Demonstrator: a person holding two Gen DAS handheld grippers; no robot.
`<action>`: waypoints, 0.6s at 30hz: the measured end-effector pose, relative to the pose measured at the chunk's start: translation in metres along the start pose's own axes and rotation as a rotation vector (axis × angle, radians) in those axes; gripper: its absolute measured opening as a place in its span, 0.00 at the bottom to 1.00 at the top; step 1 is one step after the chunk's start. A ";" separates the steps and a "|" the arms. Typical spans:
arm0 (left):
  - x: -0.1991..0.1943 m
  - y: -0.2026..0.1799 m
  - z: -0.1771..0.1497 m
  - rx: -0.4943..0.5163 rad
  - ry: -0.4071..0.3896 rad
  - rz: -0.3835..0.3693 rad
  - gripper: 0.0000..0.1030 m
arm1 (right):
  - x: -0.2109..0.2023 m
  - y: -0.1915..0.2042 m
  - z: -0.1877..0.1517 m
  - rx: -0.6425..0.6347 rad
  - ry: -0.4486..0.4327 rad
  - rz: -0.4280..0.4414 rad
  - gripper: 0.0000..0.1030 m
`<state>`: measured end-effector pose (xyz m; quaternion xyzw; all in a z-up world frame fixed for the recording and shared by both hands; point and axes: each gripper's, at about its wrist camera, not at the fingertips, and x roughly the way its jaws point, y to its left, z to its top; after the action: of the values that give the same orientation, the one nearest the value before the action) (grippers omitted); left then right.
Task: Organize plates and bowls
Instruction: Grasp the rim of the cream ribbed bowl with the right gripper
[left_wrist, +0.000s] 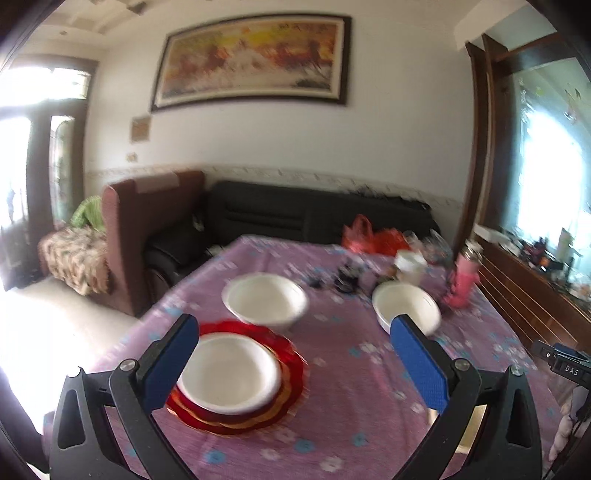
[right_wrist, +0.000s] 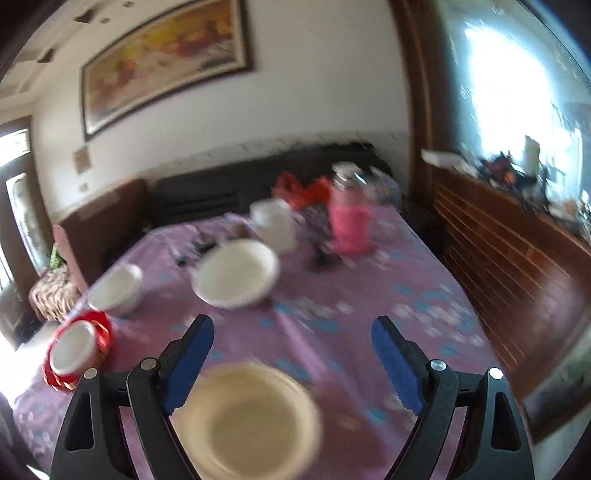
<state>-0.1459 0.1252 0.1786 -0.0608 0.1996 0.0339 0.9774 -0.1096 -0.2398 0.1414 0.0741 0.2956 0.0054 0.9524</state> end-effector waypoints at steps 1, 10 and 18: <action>0.007 -0.006 -0.004 0.003 0.032 -0.020 1.00 | 0.000 -0.009 -0.004 0.015 0.016 0.003 0.88; 0.090 -0.066 -0.064 -0.027 0.413 -0.215 1.00 | 0.022 -0.038 -0.045 0.114 0.153 0.084 0.78; 0.146 -0.115 -0.110 -0.055 0.642 -0.299 1.00 | 0.055 -0.027 -0.075 0.185 0.275 0.151 0.58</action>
<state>-0.0441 0.0034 0.0331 -0.1233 0.4843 -0.1252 0.8571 -0.1075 -0.2533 0.0458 0.1819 0.4160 0.0600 0.8890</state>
